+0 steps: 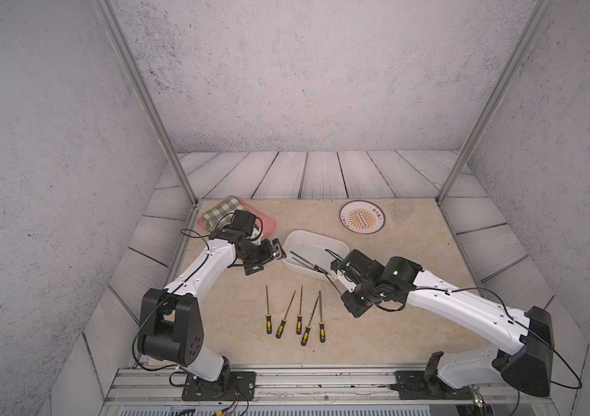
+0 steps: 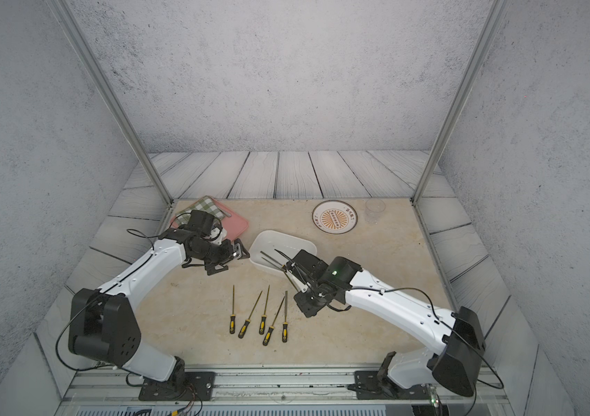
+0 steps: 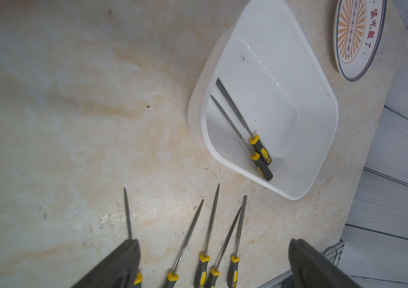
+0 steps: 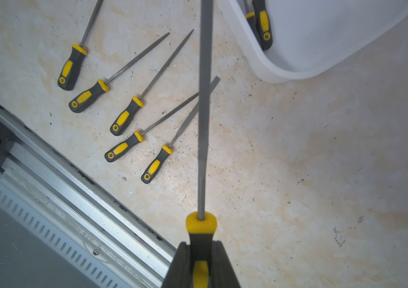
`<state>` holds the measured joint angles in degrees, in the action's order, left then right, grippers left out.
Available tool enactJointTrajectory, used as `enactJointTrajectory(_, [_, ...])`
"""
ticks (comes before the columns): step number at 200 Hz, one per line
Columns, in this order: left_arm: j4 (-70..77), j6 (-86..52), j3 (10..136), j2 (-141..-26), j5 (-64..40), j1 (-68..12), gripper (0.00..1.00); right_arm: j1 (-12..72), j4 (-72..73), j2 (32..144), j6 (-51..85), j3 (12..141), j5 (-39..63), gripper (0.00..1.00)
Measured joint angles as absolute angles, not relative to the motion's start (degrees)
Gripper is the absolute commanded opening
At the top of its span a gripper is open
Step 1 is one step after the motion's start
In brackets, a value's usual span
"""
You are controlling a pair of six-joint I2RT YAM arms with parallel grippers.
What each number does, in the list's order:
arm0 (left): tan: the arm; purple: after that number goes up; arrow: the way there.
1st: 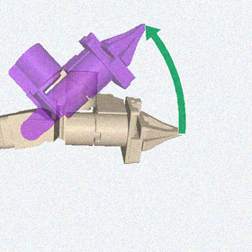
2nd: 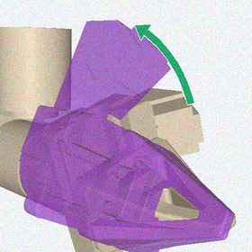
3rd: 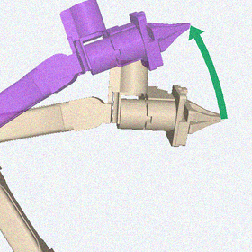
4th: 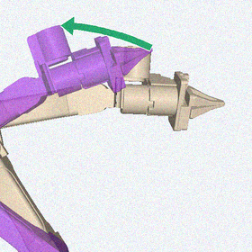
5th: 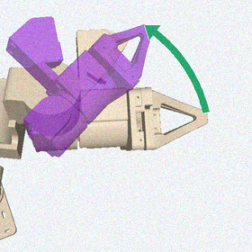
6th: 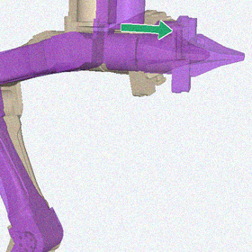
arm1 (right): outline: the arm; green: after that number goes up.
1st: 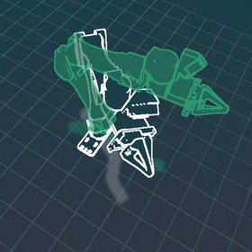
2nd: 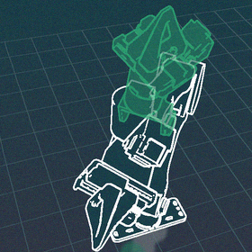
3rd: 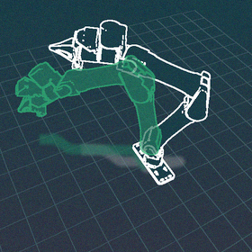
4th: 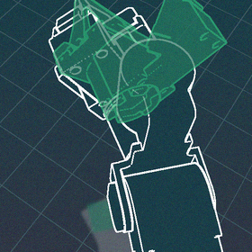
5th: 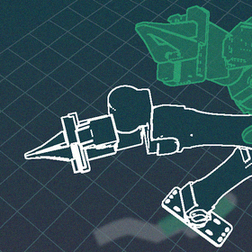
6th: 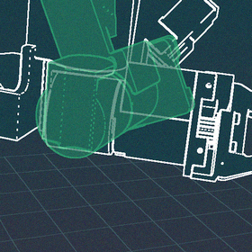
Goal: Put the file tool into the storage box
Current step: Place the file tool in the storage box.
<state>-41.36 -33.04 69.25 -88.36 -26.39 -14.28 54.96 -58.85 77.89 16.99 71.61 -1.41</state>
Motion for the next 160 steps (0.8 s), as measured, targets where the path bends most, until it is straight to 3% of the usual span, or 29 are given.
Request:
enactJointTrajectory(66, [-41.7, -33.0, 70.2, -88.4, -26.3, -14.3, 0.99, 53.5, -57.8, 82.6, 9.0, 79.0, -6.0, 0.16])
enactJointTrajectory(160, [-42.5, -32.3, 71.4, -88.8, -25.6, -12.4, 0.99, 44.7, -54.0, 101.6, -5.0, 93.3, -3.0, 0.14])
